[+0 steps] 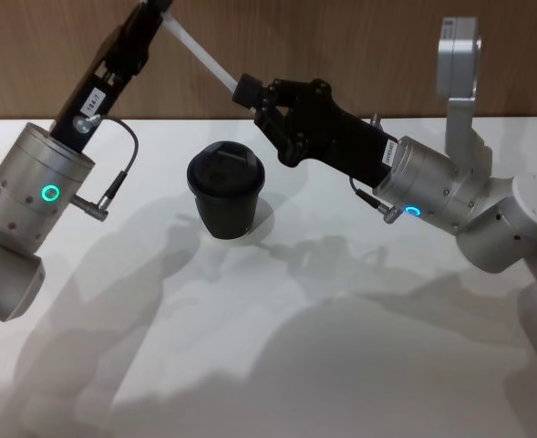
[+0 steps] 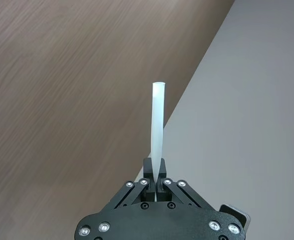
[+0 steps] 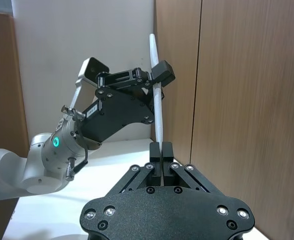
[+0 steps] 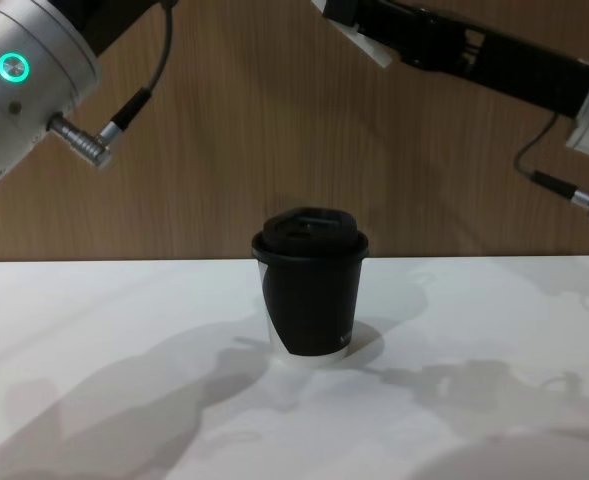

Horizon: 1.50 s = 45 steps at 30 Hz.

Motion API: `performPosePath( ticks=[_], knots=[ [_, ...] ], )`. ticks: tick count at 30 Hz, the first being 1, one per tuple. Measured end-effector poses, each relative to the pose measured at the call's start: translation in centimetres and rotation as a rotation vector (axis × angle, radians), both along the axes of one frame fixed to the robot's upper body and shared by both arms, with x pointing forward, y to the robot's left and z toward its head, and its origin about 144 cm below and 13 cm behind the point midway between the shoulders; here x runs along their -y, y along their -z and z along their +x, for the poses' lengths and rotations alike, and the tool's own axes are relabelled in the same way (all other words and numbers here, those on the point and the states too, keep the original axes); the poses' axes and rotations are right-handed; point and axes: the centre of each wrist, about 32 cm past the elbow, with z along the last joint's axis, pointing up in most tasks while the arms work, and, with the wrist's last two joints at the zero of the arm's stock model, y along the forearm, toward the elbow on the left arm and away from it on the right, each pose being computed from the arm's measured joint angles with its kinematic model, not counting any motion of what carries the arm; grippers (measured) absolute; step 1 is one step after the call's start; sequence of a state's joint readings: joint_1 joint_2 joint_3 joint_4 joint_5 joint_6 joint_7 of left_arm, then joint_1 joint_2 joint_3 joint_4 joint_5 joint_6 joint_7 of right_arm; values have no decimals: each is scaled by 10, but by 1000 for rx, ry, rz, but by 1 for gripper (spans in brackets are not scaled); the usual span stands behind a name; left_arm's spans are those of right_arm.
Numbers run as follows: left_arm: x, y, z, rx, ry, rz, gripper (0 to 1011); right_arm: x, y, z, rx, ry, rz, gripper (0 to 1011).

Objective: Pick up the straw with one hand, pass it to the other hand, and insert it into the cup.

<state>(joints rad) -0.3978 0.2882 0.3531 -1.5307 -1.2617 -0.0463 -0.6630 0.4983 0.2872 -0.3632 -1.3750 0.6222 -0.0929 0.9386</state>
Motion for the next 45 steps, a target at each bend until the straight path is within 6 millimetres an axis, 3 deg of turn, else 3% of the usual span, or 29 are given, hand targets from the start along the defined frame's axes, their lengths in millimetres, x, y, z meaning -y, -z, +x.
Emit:
performPosePath(
  ticks=[5,16,24,34,45],
  knots=[
    [0,-1,-1,5,-1,-1,13,0,0,0,0,0,0,125],
    [0,-2,-4,21,-26,11,12,0,0,0,0,0,0,469],
    [-3,-5,-8,51,-101,77,12,0,0,0,0,0,0,749],
    [-9,-12,-17,95,-207,197,13,0,0,0,0,0,0,999],
    [-15,-15,-24,121,-291,299,13,0,0,0,0,0,0,1001]
  ],
)
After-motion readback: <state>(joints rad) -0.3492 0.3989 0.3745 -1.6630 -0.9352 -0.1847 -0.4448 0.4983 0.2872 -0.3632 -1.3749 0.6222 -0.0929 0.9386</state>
